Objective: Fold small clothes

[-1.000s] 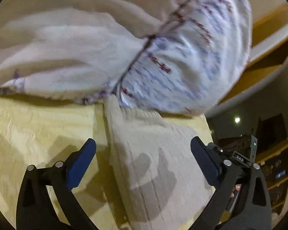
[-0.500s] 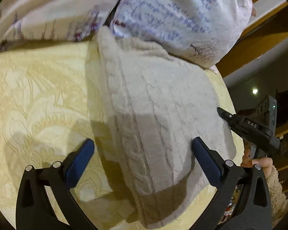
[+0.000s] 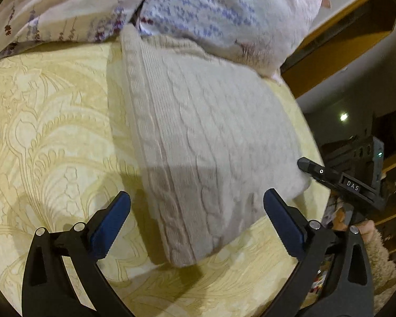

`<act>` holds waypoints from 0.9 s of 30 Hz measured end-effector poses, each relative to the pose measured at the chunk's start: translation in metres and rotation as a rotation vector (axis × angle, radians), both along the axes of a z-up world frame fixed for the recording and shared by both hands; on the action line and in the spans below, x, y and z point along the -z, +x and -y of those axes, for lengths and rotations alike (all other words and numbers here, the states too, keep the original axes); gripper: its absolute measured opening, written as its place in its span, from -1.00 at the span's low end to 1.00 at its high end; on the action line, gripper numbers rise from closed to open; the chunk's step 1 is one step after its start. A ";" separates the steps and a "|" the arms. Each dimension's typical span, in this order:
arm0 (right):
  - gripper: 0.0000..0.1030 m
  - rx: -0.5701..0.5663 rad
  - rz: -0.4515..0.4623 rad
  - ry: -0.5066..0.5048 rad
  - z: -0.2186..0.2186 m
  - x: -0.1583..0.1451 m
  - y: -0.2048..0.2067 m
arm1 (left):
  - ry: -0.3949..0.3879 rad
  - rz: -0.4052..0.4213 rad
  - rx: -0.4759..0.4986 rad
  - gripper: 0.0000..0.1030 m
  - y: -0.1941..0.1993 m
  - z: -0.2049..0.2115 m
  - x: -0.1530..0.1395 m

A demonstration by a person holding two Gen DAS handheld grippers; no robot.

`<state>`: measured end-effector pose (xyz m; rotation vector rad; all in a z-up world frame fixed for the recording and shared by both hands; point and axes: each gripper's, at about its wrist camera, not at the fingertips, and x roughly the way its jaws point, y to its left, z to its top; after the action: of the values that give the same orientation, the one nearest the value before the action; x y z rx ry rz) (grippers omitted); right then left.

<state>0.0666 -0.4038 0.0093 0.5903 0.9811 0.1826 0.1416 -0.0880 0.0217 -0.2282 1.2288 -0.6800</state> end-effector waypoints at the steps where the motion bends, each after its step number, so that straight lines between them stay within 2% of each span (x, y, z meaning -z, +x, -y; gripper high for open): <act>1: -0.69 0.001 -0.018 -0.039 -0.003 0.004 -0.001 | 0.016 0.000 0.003 0.97 0.001 0.003 0.002; 5: -0.67 -0.018 -0.028 -0.127 -0.014 0.011 0.001 | 0.093 0.039 0.025 0.96 0.001 0.015 0.006; 7: -0.60 -0.029 -0.039 -0.127 -0.013 0.010 0.005 | 0.120 0.048 0.038 0.96 0.003 0.025 0.008; 8: -0.50 -0.027 -0.043 -0.101 -0.008 0.008 0.008 | 0.106 0.043 0.036 0.96 0.004 0.024 0.007; 9: -0.32 -0.016 -0.043 -0.078 -0.004 0.006 0.010 | 0.086 0.038 0.030 0.96 0.006 0.022 0.005; 10: -0.01 -0.002 -0.037 -0.035 0.003 0.004 0.012 | 0.045 0.034 0.008 0.96 0.012 0.017 0.000; 12: 0.28 0.045 -0.006 0.078 0.020 0.000 0.020 | 0.001 0.022 -0.022 0.97 0.017 0.004 -0.009; 13: 0.35 0.054 0.006 0.126 0.026 -0.002 0.025 | -0.023 0.006 -0.043 0.97 0.026 0.001 -0.011; 14: 0.39 0.057 0.012 0.174 0.032 -0.001 0.034 | -0.039 -0.008 -0.056 0.97 0.033 0.000 -0.012; 16: 0.43 0.058 -0.015 0.203 0.038 0.003 0.053 | -0.068 -0.042 -0.077 0.97 0.049 -0.001 -0.009; 19: 0.43 0.041 -0.057 0.219 0.038 0.011 0.074 | -0.049 -0.093 -0.097 0.97 0.069 0.004 0.000; 25: 0.43 -0.004 -0.110 0.232 0.025 0.025 0.089 | 0.034 -0.064 -0.076 0.97 0.077 0.021 0.003; 27: 0.43 -0.011 -0.096 0.247 0.022 0.027 0.090 | 0.063 -0.047 -0.062 0.97 0.073 0.024 0.004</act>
<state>0.1562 -0.4254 -0.0176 0.8253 1.0634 0.2900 0.2151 -0.1120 0.0179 -0.2303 1.2810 -0.5849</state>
